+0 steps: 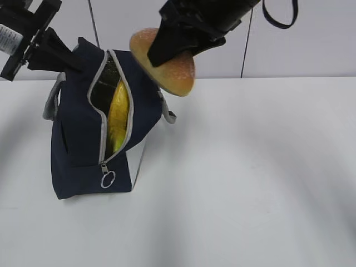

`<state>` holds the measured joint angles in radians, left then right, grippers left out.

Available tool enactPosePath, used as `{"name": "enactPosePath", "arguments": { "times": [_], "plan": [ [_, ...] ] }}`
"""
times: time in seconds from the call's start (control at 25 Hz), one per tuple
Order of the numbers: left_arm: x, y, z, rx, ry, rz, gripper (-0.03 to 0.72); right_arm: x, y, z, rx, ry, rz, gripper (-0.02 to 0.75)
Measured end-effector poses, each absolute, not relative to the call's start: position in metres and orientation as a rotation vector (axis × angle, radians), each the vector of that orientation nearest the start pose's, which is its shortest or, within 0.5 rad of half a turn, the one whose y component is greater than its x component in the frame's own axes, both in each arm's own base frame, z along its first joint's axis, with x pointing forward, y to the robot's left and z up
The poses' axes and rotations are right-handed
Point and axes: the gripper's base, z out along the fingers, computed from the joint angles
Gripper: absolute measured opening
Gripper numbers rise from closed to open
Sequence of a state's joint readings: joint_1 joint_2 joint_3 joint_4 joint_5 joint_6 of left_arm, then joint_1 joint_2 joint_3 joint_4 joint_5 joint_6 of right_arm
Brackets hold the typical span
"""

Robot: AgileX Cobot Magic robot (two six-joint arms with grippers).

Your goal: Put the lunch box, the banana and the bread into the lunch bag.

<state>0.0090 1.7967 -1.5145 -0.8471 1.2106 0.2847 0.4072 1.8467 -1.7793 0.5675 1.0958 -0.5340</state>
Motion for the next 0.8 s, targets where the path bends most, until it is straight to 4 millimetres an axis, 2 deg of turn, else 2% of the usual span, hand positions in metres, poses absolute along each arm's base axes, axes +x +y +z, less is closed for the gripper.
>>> {"name": "enactPosePath", "arguments": {
  "times": [0.2, 0.44, 0.6, 0.8],
  "plan": [
    [0.372, -0.060, 0.301, 0.039, 2.656, -1.103, -0.003, 0.364, 0.231, 0.317, -0.984, 2.340, 0.785, 0.405],
    [0.372, -0.061, 0.301, 0.039, 2.655, -1.105, -0.003, 0.380, 0.244, 0.281, -0.922, 2.403, 0.837, 0.405],
    [0.372, -0.061, 0.301, 0.038, 2.653, -1.107, -0.003, 0.388, 0.250, 0.268, -0.835, 2.417, 0.877, 0.405],
    [0.372, -0.061, 0.301, 0.037, 2.652, -1.111, -0.003, 0.400, 0.260, 0.263, -0.734, 2.438, 0.921, 0.405]
  ]
}}
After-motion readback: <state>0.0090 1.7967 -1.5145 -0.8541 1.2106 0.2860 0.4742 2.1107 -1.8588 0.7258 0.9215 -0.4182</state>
